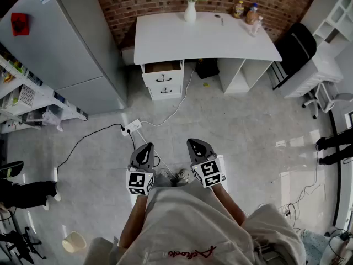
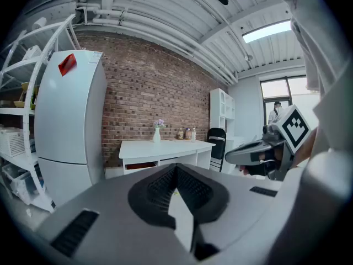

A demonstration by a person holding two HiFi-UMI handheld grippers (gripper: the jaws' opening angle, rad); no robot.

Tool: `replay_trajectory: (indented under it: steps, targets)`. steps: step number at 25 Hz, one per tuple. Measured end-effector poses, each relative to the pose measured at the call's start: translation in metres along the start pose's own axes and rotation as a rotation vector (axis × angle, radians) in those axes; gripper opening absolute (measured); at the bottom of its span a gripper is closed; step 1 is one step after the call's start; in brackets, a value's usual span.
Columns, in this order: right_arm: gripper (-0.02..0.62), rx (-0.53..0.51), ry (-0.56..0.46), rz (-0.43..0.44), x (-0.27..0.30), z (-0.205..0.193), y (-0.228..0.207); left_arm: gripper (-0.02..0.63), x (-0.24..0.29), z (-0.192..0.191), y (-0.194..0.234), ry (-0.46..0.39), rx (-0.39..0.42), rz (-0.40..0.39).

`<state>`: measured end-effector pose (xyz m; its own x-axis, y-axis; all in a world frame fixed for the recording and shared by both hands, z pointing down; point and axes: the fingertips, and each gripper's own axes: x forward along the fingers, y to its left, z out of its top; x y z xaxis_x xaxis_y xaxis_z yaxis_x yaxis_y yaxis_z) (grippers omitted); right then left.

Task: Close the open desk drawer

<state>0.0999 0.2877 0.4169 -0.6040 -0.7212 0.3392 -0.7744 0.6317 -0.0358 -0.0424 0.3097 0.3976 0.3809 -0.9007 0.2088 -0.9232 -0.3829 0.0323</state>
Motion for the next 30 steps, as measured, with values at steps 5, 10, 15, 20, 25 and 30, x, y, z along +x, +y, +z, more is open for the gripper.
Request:
replay_trajectory:
  steps: [5,10,15,20,25,30]
  targets:
    - [0.017,0.001,0.000,0.004,-0.005,-0.002,-0.004,0.012,0.002,-0.001,-0.008,0.004,-0.002,-0.003]
    - [0.017,0.001,-0.003,0.006,-0.004,-0.002,-0.011,0.012,0.006,-0.002,-0.010,0.014,0.003,0.002]
    - [0.017,0.011,-0.015,0.024,-0.003,-0.001,-0.011,0.012,0.007,-0.007,-0.005,0.025,-0.022,0.022]
    - [0.017,0.023,-0.009,0.005,-0.003,-0.002,-0.020,0.012,0.014,-0.007,-0.006,0.031,-0.033,0.013]
    - [0.017,0.032,0.007,-0.007,0.001,-0.004,-0.030,0.012,0.023,-0.013,-0.007,0.053,-0.060,-0.001]
    - [0.017,0.032,0.017,-0.008,0.009,-0.005,-0.037,0.012,0.033,-0.015,-0.002,0.057,-0.062,-0.001]
